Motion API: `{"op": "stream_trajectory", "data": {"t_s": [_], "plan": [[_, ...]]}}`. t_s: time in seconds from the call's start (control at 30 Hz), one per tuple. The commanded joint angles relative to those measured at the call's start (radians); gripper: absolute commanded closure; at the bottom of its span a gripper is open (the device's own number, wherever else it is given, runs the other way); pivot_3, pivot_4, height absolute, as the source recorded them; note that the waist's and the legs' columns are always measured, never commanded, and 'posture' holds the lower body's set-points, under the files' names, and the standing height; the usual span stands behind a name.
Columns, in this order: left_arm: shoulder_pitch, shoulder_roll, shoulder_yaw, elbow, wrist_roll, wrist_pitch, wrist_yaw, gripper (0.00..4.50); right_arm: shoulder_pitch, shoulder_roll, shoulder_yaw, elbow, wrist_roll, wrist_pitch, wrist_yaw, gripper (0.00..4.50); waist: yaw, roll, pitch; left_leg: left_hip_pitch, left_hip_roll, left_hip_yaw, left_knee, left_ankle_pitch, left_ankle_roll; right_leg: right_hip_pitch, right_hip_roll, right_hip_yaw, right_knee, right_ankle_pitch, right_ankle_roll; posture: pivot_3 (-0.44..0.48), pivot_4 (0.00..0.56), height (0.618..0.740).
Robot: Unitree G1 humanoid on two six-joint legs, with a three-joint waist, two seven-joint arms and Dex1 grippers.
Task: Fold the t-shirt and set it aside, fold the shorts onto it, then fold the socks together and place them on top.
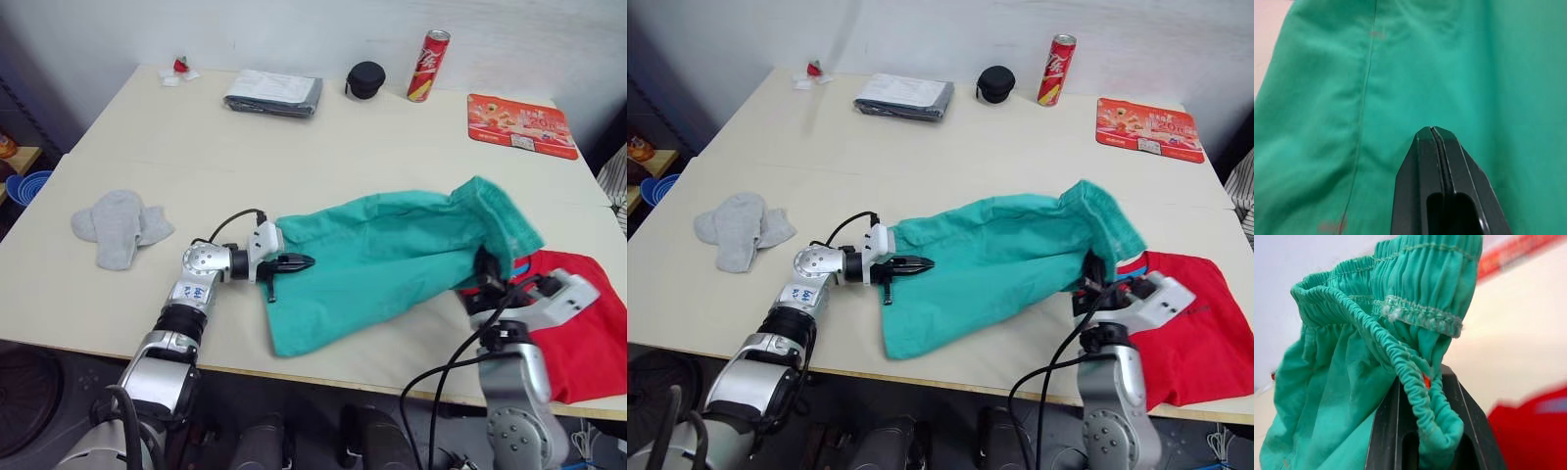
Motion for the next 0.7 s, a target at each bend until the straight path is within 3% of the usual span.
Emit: {"op": "stream_trajectory", "data": {"t_s": [0.03,0.17,0.27,0.47,0.7], "plan": [[0.022,-0.003,-0.012,-0.074,-0.002,0.058,0.027,4.5,-0.046,-0.102,0.098,-0.142,-0.133,0.102,0.018,4.48,-0.003,0.0,0.0,0.0,0.0,0.0,0.0,0.001,0.0,0.0,0.0,0.0,0.0,0.0,0.0,0.0,0.15,0.74],[0.038,-0.005,-0.029,-0.117,0.014,0.113,0.067,4.5,-0.173,-0.206,0.293,-0.184,-0.288,0.25,0.045,4.48,-0.005,0.0,0.0,0.001,0.0,0.001,0.0,0.002,-0.002,-0.002,0.0,0.001,0.002,0.0,0.0,0.0,0.15,0.74],[0.063,0.01,-0.027,-0.172,0.007,0.167,0.079,4.5,-0.256,-0.201,0.399,-0.187,-0.304,0.349,0.066,4.48,-0.002,0.0,0.0,0.0,0.0,0.0,0.0,0.003,-0.003,-0.004,0.0,0.001,0.003,-0.001,-0.001,0.0,0.15,0.74],[0.167,0.082,-0.005,-0.307,-0.017,0.241,0.075,4.5,-0.302,-0.123,0.464,-0.115,-0.261,0.481,0.117,4.48,-0.005,0.0,0.0,-0.002,0.0,0.0,0.0,0.003,-0.003,-0.004,0.0,-0.001,0.003,-0.001,-0.001,0.0,0.15,0.74],[0.241,0.165,0.056,-0.449,-0.105,0.308,0.055,4.5,-0.252,-0.152,0.504,-0.108,-0.309,0.571,0.164,4.48,-0.004,0.0,0.0,-0.001,0.0,-0.001,0.0,0.004,-0.003,-0.003,0.0,-0.001,0.003,-0.001,-0.001,0.0,0.15,0.74]]}}
